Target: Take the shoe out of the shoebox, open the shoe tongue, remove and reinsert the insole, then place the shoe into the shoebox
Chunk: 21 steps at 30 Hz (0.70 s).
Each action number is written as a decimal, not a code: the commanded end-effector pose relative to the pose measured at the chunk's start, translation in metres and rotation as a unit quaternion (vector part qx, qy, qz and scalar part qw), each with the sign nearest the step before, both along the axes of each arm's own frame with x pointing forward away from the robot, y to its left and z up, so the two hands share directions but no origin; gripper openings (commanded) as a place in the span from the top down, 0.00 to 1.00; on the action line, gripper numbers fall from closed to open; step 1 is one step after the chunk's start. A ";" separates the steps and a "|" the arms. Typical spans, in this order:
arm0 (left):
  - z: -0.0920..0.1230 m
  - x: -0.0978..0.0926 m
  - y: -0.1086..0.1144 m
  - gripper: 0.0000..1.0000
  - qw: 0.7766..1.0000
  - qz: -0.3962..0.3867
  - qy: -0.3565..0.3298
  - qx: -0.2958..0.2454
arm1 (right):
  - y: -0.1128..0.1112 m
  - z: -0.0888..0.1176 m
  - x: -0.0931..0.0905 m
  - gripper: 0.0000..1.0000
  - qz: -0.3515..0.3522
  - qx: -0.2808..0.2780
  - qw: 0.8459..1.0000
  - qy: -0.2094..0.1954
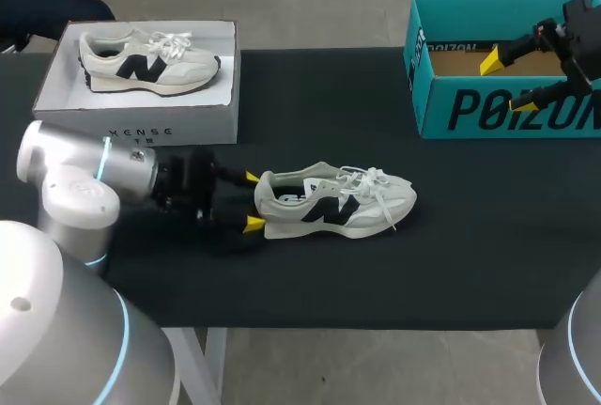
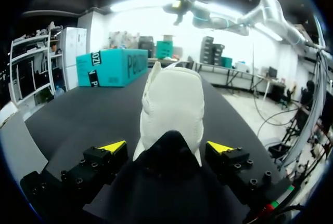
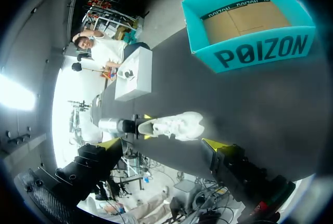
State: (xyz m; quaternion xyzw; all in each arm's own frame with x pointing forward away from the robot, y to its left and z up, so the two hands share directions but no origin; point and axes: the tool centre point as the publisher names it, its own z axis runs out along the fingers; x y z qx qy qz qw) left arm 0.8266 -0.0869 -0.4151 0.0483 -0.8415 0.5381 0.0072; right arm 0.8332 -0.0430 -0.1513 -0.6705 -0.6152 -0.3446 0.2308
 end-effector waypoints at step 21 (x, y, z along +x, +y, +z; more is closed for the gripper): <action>-0.015 -0.009 -0.036 0.00 1.000 -0.009 0.016 -0.006 | 0.000 0.000 0.001 0.00 0.000 -0.002 1.000 0.001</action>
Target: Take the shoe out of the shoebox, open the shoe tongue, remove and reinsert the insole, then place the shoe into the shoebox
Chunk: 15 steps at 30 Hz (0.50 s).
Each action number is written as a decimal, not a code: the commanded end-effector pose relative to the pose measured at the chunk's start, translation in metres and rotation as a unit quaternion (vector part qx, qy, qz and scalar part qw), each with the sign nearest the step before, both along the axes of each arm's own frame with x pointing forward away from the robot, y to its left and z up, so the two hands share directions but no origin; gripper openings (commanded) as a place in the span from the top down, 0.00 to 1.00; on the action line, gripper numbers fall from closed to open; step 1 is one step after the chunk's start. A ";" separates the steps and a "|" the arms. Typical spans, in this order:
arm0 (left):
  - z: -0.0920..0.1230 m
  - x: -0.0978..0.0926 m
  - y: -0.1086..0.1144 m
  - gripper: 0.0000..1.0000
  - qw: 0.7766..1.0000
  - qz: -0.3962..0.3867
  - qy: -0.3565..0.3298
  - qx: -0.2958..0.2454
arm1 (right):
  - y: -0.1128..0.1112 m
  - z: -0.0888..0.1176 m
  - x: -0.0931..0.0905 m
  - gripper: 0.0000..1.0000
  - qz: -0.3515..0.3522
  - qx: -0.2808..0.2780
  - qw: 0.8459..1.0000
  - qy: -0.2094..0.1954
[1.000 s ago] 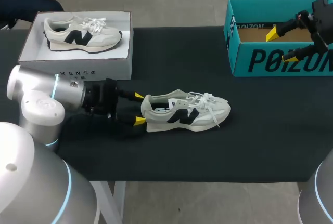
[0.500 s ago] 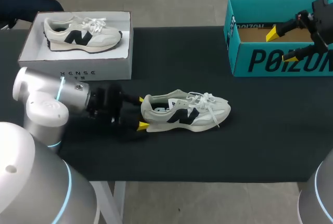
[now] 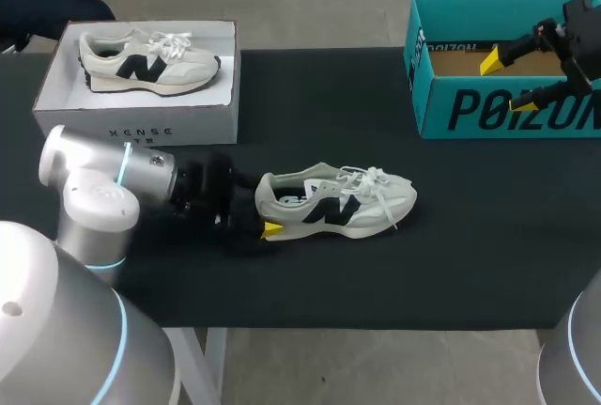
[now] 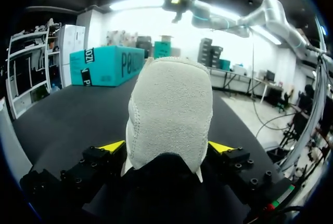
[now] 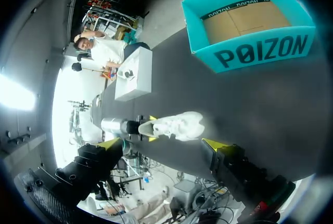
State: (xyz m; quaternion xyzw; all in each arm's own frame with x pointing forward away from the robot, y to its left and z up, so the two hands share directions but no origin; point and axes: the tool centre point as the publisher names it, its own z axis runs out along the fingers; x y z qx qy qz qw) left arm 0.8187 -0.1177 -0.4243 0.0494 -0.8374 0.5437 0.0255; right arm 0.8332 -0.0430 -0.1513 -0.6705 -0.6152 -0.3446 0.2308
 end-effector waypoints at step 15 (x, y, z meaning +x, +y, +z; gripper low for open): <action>-0.020 -0.001 -0.003 1.00 1.000 0.004 0.004 0.020 | 0.000 0.000 0.001 0.00 0.000 -0.002 1.000 0.001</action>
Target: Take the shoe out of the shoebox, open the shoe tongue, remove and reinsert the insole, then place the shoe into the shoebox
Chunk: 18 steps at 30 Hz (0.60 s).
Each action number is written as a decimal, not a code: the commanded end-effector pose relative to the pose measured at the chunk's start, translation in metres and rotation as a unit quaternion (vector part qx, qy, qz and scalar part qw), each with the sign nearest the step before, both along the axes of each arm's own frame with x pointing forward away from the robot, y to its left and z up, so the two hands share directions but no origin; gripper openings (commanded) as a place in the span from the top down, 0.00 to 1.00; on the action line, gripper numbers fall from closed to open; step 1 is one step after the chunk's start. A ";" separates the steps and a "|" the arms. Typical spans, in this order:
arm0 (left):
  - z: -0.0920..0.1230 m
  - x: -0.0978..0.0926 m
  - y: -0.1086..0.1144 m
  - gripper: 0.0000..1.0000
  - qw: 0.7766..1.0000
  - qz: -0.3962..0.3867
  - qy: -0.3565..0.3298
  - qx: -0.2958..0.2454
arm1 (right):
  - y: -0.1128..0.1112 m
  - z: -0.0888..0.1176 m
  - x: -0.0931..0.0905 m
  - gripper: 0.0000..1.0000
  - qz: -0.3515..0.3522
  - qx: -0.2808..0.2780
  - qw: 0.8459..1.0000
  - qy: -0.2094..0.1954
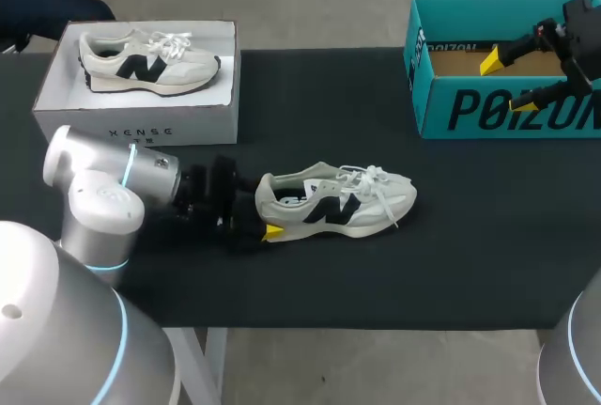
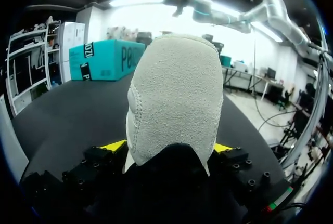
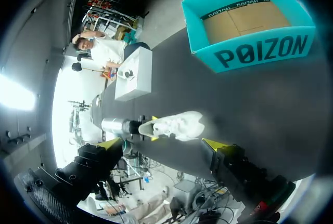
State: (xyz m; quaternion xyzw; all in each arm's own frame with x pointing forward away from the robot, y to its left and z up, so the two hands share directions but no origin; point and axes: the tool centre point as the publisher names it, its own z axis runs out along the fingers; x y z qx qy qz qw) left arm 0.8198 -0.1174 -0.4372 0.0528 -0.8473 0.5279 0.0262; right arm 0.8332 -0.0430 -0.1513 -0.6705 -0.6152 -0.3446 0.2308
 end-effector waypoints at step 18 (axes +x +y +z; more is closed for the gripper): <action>0.002 0.031 0.026 1.00 0.997 -0.070 -0.015 0.028 | 0.000 0.000 0.001 0.00 0.000 -0.002 1.000 0.001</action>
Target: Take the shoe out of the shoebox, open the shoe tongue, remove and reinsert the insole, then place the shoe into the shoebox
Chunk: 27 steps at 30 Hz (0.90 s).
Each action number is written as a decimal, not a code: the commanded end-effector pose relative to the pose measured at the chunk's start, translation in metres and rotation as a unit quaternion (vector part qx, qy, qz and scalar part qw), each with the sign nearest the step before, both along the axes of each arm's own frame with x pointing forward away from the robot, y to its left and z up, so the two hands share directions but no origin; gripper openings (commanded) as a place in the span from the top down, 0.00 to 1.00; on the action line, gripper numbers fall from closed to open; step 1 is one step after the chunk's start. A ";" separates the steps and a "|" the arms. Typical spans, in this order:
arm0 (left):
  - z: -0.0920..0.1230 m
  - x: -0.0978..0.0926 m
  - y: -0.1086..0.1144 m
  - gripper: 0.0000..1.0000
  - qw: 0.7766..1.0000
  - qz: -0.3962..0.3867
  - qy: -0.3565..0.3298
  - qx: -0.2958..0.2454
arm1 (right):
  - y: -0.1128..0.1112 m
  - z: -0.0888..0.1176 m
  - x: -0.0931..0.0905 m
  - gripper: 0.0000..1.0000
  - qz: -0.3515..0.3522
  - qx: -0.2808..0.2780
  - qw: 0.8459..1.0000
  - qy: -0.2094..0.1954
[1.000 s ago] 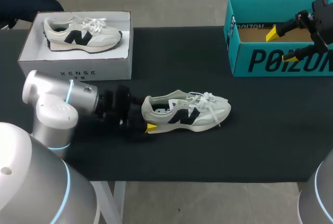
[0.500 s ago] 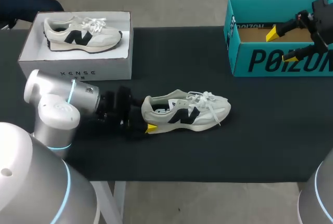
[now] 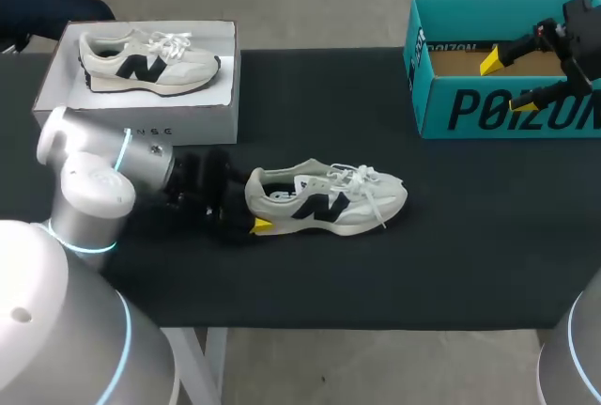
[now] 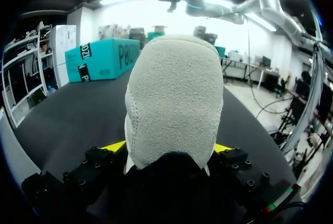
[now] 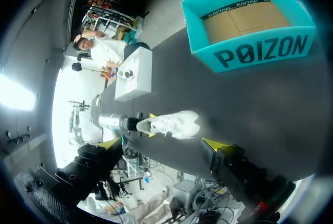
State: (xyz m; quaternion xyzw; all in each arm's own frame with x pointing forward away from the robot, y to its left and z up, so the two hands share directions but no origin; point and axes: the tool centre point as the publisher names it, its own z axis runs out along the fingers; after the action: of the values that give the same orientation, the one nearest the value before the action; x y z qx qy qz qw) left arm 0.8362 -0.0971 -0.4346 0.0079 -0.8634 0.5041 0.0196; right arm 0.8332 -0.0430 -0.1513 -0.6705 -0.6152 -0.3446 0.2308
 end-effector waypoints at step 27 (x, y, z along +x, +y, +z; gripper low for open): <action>0.009 0.025 0.006 1.00 0.998 -0.056 0.015 0.025 | 0.000 0.000 0.001 0.00 0.000 -0.002 1.000 0.001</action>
State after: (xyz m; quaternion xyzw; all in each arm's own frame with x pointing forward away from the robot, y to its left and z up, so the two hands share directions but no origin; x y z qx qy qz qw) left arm 0.8604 -0.0907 -0.4262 -0.0316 -0.8736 0.4818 0.0597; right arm 0.8332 -0.0430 -0.1513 -0.6705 -0.6152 -0.3446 0.2308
